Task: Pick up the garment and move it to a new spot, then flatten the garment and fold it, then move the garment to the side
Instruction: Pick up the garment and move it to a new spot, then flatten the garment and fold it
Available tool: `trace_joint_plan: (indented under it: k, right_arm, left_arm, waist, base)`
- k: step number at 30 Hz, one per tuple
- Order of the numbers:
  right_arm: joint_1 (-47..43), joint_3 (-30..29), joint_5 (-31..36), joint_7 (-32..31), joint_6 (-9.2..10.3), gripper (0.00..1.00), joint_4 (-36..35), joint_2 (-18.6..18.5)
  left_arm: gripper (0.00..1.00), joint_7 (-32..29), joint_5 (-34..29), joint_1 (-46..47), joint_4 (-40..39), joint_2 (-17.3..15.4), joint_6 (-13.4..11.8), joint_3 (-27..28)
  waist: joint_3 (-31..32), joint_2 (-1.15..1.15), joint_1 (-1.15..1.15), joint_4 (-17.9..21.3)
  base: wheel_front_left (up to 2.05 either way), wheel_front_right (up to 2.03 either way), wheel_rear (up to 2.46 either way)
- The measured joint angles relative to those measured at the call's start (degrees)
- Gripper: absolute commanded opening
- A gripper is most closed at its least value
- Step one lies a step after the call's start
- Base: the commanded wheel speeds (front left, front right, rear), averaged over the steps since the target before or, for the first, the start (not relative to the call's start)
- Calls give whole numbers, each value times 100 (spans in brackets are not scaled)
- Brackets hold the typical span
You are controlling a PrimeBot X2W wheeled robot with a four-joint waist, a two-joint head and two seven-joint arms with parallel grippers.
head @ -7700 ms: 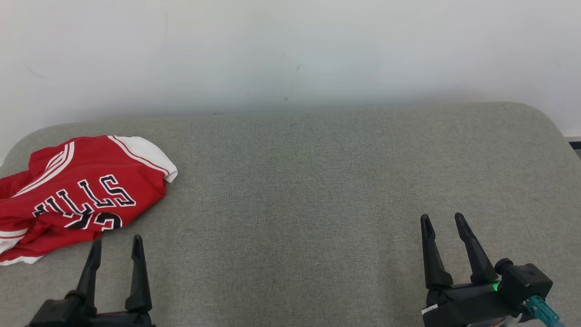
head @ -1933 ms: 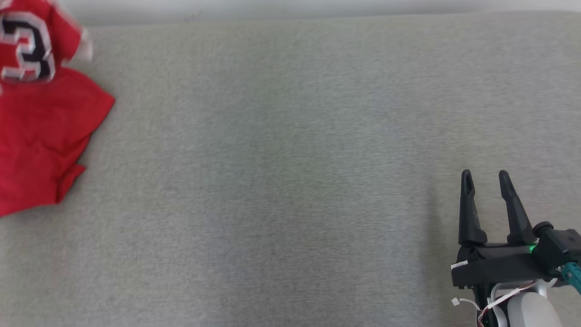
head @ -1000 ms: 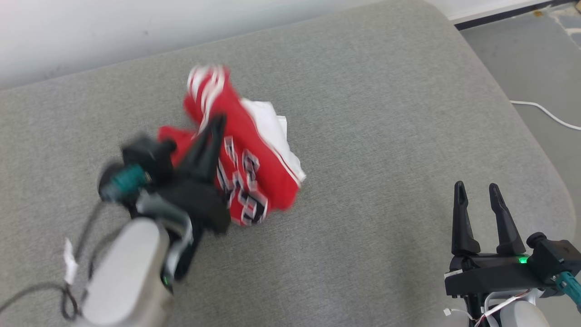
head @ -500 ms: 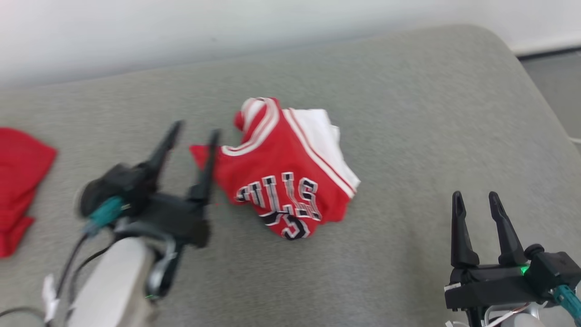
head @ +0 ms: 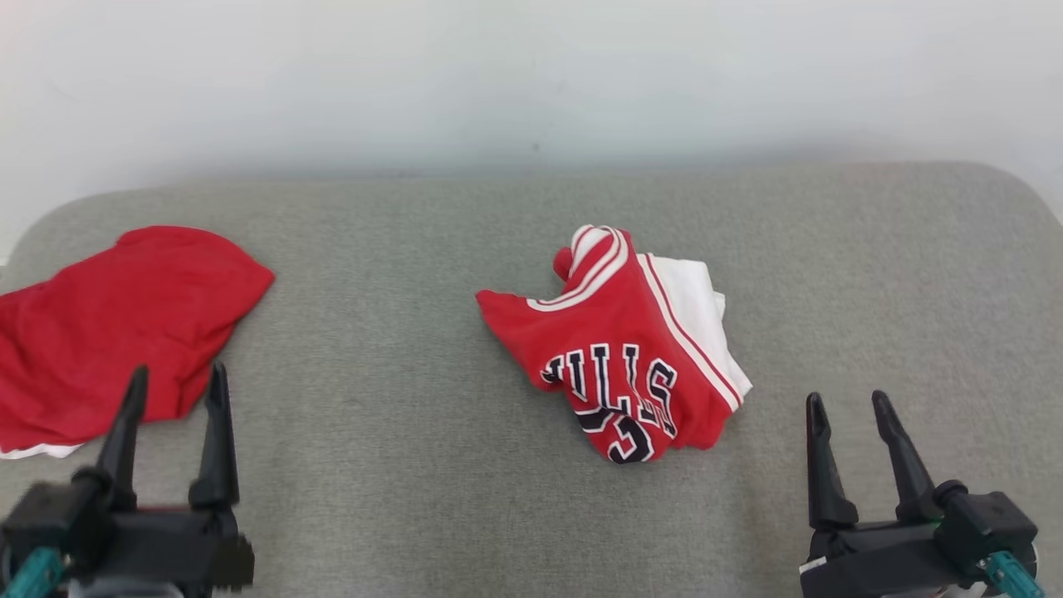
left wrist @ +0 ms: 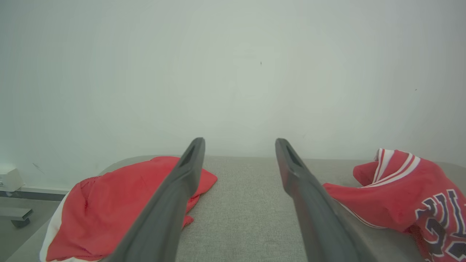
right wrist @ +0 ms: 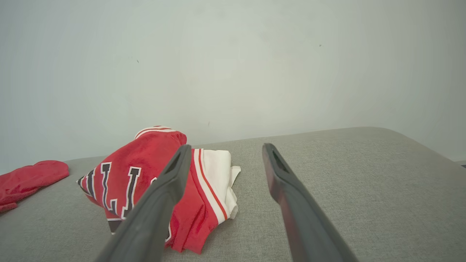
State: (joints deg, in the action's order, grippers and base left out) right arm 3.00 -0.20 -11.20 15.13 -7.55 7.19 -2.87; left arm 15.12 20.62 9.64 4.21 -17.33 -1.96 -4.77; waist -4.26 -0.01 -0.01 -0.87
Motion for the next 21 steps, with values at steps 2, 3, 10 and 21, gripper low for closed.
trace_joint_plan:
  k: [2, 3, 10, 21]
  right_arm:
    - [-46, 40, 24, 0, 0, 100, 40, 1]
    - [-71, 57, 24, -1, 0, 100, 64, 2]
    - [-219, 124, 23, -51, 0, 100, 194, -21]
    - [-251, 113, 20, -56, 0, 100, 416, -58]
  left_arm:
    - [100, 0, -53, -299, -133, 82, 51, 131]
    - [100, 0, -89, -441, -154, 127, 82, 164]
    - [100, 0, -333, -977, -140, 632, 325, 385]
    - [100, 0, -683, -1200, 189, 951, 655, 566]
  waist:
    - [102, 0, 0, -87]
    - [151, 0, 0, -126]
    - [375, 0, 0, -322]
    - [318, 1, 2, -228]
  base:
    - [0, 0, 0]
    - [0, 0, 0]
    - [0, 0, 0]
    - [0, 0, 0]
